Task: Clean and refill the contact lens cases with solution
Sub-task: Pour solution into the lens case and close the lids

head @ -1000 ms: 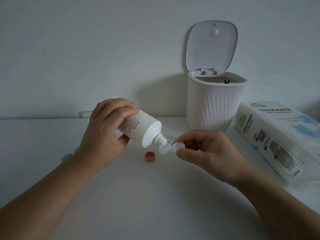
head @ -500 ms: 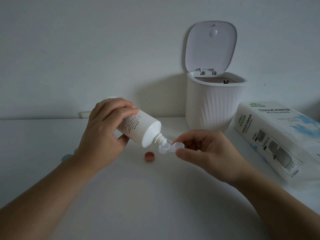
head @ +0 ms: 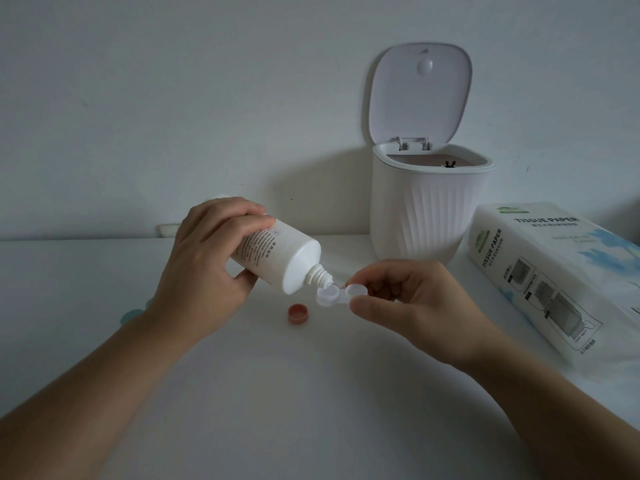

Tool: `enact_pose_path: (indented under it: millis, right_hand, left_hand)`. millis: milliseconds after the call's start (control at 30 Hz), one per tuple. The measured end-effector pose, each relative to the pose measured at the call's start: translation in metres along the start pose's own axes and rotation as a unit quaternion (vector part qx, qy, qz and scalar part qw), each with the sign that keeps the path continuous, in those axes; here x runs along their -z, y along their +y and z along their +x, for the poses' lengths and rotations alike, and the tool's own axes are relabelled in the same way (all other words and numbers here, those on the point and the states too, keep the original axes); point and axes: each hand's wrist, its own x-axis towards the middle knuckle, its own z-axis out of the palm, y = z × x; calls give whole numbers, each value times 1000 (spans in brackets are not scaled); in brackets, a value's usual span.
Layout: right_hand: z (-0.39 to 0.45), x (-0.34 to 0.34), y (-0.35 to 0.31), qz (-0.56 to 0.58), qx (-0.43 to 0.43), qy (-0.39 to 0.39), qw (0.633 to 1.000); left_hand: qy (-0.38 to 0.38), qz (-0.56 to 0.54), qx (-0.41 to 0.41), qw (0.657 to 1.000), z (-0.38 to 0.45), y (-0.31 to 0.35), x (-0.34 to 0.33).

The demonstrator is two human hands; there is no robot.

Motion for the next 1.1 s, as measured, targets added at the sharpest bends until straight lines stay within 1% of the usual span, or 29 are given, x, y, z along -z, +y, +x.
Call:
enact_pose_path:
  millis: [167, 333, 400, 567, 667, 967, 1100]
  right_hand:
    - [0, 0, 0, 6, 4, 2, 1000]
    - [0, -1, 0, 10, 4, 3, 1000]
    - [1, -1, 0, 11, 7, 0, 1000]
    - [1, 0, 2, 4, 10, -3, 1000]
    - [2, -1, 4, 3, 9, -2, 1000]
    - [3, 0, 6, -7, 16, -11, 1000]
    - [2, 1, 6, -11, 17, -12, 1000]
  left_hand:
    - [-3, -13, 37, 999, -2, 1, 0]
    - [-7, -55, 103, 993, -5, 1, 2]
    - [-8, -79, 142, 987, -7, 0, 3]
    - [4, -152, 279, 948, -9, 0, 5]
    - [2, -186, 336, 923, -8, -1, 3]
    - [-13, -238, 406, 882, -8, -5, -3]
    - [-28, -261, 424, 867, -9, -8, -5]
